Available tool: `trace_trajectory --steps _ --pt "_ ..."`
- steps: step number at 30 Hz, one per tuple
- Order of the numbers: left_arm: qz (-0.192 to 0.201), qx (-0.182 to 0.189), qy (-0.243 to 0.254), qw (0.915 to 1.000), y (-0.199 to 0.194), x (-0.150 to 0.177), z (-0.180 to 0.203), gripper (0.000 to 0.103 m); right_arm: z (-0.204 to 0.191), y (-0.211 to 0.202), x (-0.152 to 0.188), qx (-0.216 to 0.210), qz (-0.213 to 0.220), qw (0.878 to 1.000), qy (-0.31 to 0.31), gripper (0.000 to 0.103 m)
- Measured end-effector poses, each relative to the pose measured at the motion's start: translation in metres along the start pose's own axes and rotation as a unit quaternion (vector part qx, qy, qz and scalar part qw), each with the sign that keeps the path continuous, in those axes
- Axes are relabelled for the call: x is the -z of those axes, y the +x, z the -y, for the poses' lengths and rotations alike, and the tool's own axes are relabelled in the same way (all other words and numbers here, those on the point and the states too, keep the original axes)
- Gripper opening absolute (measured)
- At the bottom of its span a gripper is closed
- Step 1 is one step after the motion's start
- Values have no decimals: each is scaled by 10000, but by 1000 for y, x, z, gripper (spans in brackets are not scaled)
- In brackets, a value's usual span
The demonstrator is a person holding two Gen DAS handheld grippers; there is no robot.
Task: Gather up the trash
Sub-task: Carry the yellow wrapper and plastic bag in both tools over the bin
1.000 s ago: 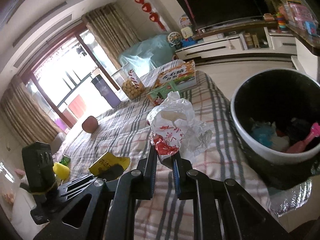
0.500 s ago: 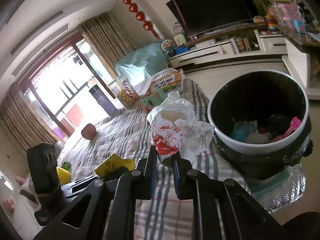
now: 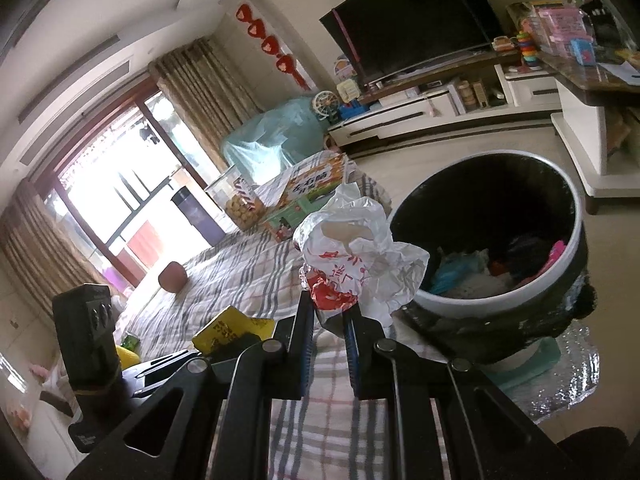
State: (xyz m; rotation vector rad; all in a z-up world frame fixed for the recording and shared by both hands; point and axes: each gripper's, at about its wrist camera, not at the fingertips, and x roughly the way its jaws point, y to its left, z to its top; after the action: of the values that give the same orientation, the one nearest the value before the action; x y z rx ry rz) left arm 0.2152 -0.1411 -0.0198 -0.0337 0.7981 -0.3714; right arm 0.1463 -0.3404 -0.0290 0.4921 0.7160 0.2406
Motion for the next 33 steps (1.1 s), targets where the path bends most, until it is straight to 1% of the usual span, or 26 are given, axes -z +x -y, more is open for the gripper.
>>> trace_trajectory --steps 13,33 --pt "-28 143 210 9997 21 -16 19 5 27 -16 -16 263 210 9993 140 14" --pt "-1 423 350 9985 44 -40 38 5 53 -19 -30 503 211 9982 246 14"
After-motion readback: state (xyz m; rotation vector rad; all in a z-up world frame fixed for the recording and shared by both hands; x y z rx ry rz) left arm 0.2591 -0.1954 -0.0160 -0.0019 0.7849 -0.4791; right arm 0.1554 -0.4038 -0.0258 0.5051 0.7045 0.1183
